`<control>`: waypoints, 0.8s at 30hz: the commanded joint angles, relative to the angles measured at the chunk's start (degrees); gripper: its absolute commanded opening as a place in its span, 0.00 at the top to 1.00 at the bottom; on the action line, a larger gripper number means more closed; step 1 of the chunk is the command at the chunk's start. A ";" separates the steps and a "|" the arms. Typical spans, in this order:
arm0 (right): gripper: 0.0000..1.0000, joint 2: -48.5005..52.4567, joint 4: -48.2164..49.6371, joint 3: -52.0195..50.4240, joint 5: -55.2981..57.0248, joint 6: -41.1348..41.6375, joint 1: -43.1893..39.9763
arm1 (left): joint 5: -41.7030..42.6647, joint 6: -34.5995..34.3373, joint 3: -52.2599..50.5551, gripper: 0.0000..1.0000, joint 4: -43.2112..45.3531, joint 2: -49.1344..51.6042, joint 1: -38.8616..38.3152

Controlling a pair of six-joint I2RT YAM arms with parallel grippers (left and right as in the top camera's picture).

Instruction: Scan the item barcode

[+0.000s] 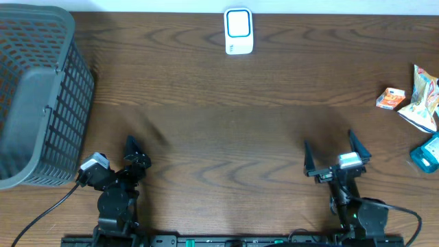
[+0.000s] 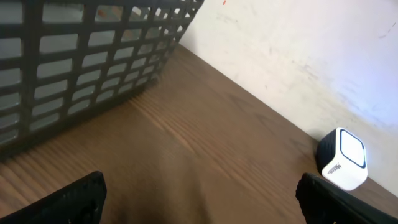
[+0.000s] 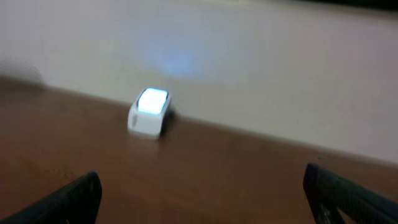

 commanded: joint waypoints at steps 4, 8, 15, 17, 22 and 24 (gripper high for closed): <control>0.01 -0.31 -6.14 -0.09 -0.15 -0.22 0.26 | -0.37 -0.46 -1.40 0.02 -0.57 -0.11 0.09; 0.01 -0.26 -6.51 -0.09 -0.15 -0.20 0.26 | -0.37 -0.46 -1.40 0.02 -0.57 -0.09 0.09; 0.01 -0.24 -6.51 -0.09 -0.15 -0.20 0.26 | -0.37 -0.46 -1.40 0.02 -0.59 -0.11 0.09; 0.01 -0.24 -6.51 -0.09 -0.15 -0.20 0.26 | -0.37 -0.46 -1.40 0.02 -0.57 -0.11 0.09; 0.01 -0.24 -6.51 -0.09 -0.15 -0.20 0.26 | -0.37 -0.46 -1.40 0.02 -0.57 -0.11 0.09; 0.01 -0.24 -6.51 -0.09 -0.15 -0.20 0.26 | -0.37 -0.46 -1.40 0.02 -0.59 -0.11 0.09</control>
